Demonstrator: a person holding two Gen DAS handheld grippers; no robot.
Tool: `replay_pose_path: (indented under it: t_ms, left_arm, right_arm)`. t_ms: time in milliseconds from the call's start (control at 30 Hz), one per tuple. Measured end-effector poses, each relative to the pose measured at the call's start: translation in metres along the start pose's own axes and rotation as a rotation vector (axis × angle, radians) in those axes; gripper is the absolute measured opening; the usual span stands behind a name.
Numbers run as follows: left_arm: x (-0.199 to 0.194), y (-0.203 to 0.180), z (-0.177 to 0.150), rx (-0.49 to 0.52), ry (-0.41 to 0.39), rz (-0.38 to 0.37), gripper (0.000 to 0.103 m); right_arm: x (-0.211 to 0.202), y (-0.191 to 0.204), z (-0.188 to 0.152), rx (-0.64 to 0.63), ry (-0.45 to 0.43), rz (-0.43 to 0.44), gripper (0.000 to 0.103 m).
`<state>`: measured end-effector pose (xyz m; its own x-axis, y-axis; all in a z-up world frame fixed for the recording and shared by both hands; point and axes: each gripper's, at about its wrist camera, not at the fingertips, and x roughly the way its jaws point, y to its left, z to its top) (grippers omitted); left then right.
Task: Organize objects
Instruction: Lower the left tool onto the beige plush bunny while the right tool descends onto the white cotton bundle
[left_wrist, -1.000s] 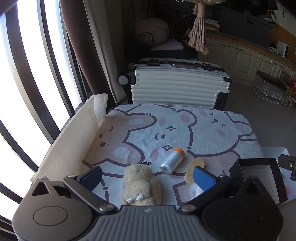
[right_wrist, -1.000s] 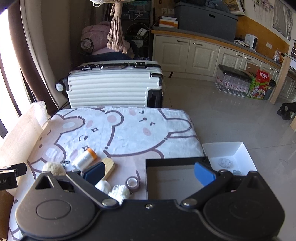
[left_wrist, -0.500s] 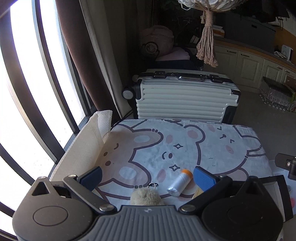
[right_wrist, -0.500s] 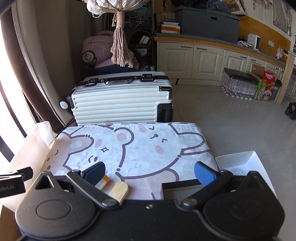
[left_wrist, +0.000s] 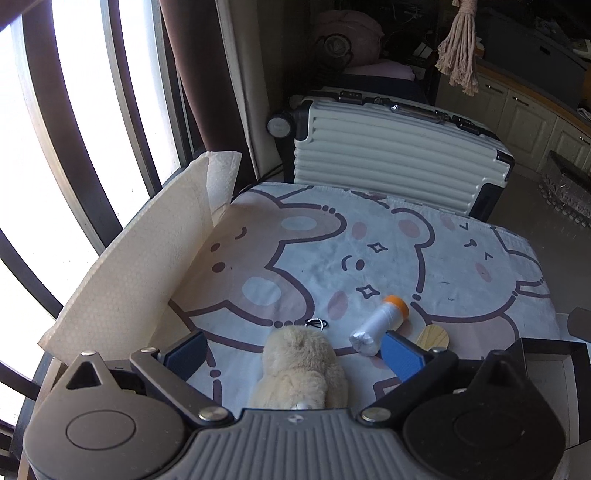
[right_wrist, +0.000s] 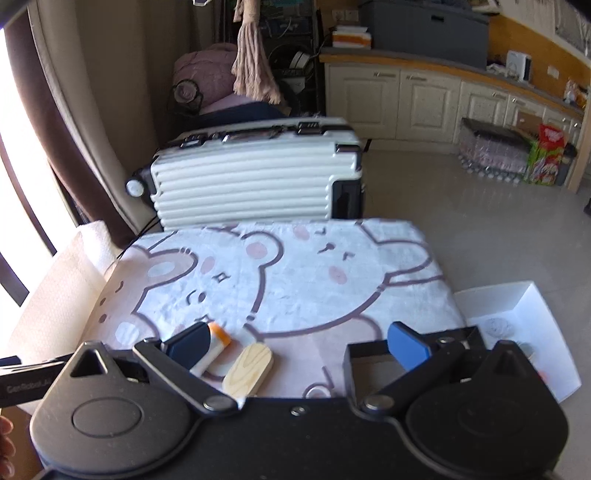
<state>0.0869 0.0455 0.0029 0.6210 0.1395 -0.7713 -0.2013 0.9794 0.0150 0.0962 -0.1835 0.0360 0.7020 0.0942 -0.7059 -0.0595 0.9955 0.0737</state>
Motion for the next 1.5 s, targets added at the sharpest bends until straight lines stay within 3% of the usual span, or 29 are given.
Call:
replay_pose_path:
  t_ms: [200,467,900,1300,1500]
  left_arm:
    - [0.022,-0.001,-0.015,0.0,0.059,-0.018,0.098]
    - [0.047,0.007,-0.02,-0.015,0.1,-0.004,0.097]
    - [0.086,0.018,-0.024,-0.039,0.128,-0.022,0.098]
    - [0.124,0.018,-0.034,-0.086,0.161,-0.069,0.098]
    - [0.14,0.008,-0.039,-0.063,0.178,-0.08,0.099]
  right_arm:
    - [0.018,0.01,-0.018,-0.003,0.037,0.049,0.103]
    - [0.054,0.012,-0.033,0.04,0.142,0.117,0.092]
    - [0.108,-0.009,-0.056,0.216,0.336,0.21,0.062]
    - [0.131,-0.009,-0.061,0.213,0.397,0.226,0.06]
    - [0.135,-0.014,-0.061,0.229,0.399,0.244,0.06]
